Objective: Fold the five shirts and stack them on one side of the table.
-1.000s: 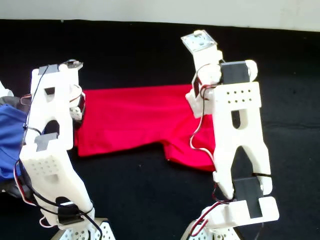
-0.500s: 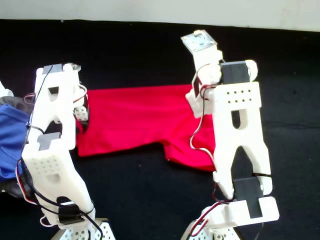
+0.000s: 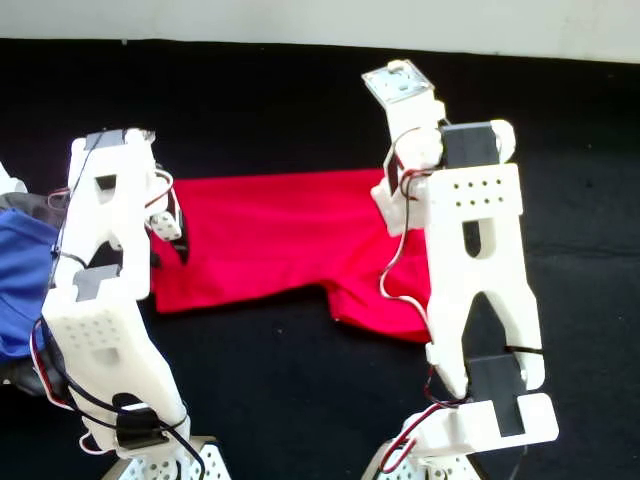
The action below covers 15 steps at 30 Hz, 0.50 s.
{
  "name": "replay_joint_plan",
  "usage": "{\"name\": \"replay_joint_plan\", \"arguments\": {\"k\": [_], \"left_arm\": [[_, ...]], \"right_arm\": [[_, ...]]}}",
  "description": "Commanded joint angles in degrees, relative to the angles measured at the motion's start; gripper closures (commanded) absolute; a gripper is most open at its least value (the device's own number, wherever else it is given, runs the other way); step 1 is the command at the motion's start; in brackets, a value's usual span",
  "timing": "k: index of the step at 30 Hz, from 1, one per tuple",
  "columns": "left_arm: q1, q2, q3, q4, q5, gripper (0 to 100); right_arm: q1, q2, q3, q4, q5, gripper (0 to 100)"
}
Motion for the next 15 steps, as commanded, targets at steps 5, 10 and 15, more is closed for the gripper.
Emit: {"name": "replay_joint_plan", "arguments": {"k": [5, 10, 15], "left_arm": [[-1.5, -0.1, 2.5, -4.8, 0.4, 86], [-1.1, -0.7, 2.6, -5.0, 0.5, 96], [2.5, -0.7, 2.7, -4.7, 0.6, 99]], "right_arm": [[-0.7, -2.0, 0.1, 0.7, -0.4, 99.3], [-0.7, -2.0, 0.1, 0.7, -0.4, 99.3], [-0.7, -2.1, 0.1, 0.7, -0.4, 99.3]]}}
